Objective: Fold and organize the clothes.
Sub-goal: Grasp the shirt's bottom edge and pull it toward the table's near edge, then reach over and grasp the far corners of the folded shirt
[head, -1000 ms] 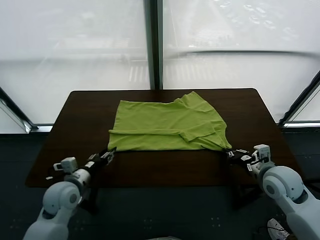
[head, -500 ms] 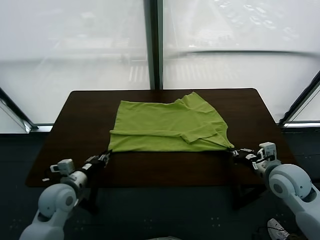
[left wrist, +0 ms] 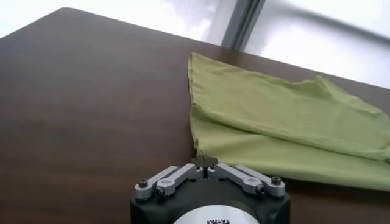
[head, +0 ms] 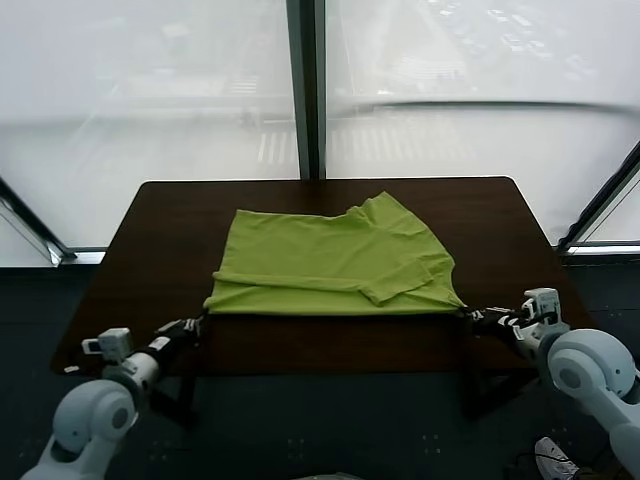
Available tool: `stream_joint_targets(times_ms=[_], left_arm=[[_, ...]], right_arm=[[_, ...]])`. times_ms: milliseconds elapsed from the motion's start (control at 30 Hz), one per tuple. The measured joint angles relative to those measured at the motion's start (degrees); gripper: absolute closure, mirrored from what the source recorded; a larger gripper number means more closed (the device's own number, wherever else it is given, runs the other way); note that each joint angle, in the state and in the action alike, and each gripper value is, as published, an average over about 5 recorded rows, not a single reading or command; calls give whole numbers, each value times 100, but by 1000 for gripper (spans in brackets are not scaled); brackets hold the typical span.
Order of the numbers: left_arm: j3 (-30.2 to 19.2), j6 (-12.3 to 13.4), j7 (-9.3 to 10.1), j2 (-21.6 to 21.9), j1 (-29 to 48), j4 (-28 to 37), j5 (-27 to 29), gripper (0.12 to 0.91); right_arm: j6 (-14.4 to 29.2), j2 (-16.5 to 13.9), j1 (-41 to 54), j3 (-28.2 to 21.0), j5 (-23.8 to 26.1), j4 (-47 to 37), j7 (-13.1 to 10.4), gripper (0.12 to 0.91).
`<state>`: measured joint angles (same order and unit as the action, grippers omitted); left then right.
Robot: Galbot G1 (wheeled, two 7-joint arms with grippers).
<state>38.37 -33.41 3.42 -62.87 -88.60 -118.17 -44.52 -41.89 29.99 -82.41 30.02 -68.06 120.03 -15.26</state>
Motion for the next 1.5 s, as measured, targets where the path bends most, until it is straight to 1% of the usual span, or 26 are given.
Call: stream_joint_targets(times_ms=[167,333,367,433,467,500,567,600,633,700,733,800,833,867,933,967,1100,1200,1300,1400,1500], left_arm=[[109,-8,-8,59,-221,-175,-3,882],[136,-19,23,21,-498,-391,18,882],[141,-22,33,9,-557,-433,21,882],[159,-25,46,-11,-670,-513,30,876],[171,-25,49,-19,-725,-550,35,871],[186,-27,52,-24,-778,-585,39,847],[218,-32,55,-28,-884,-642,55,763],[233,-34,58,-27,-932,-662,74,708],[247,-36,60,-26,-976,-679,97,634],[272,-36,66,-20,-1047,-709,142,521],[285,-38,69,-16,-1075,-728,157,445],[314,-62,75,-5,-1112,-770,158,332],[332,-89,79,3,-1121,-794,149,265],[352,-124,87,12,-1126,-816,133,218],[400,-218,113,36,-1125,-856,72,152],[433,-263,129,55,-1120,-872,25,138],[637,-376,236,184,-1000,-879,-306,124],[774,-384,349,313,-741,-804,-593,123],[787,-401,405,452,-335,-656,-821,123],[699,-499,473,595,162,-430,-1095,123],[510,-651,579,737,760,-109,-1419,123]], right_arm=[[-29,-112,-78,2,-194,97,-92,886],[-30,-168,-168,3,-264,235,-157,879],[-30,-182,-183,10,-287,259,-185,860],[-30,-215,-215,35,-340,310,-239,786],[-30,-234,-231,52,-367,336,-259,733],[-31,-257,-244,73,-392,366,-273,661],[-31,-301,-253,118,-451,421,-304,548],[-31,-319,-245,142,-491,448,-334,473],[-31,-333,-229,166,-534,474,-368,416],[-31,-351,-173,219,-646,517,-437,303],[-31,-358,-133,251,-706,529,-457,251],[-31,-372,-22,316,-823,527,-446,176],[-31,-373,58,341,-866,506,-413,155],[-31,-366,153,353,-886,470,-371,133],[-31,-326,413,317,-876,351,-255,123],[-31,-291,578,273,-855,269,-199,120],[-31,-40,1510,-124,-636,-181,24,119],[-31,240,2362,-632,-381,-622,189,118],[-31,555,3206,-1220,-89,-1154,335,118],[-31,907,3960,-1770,193,-1737,466,118],[-31,1295,4571,-2209,360,-2311,583,118]])
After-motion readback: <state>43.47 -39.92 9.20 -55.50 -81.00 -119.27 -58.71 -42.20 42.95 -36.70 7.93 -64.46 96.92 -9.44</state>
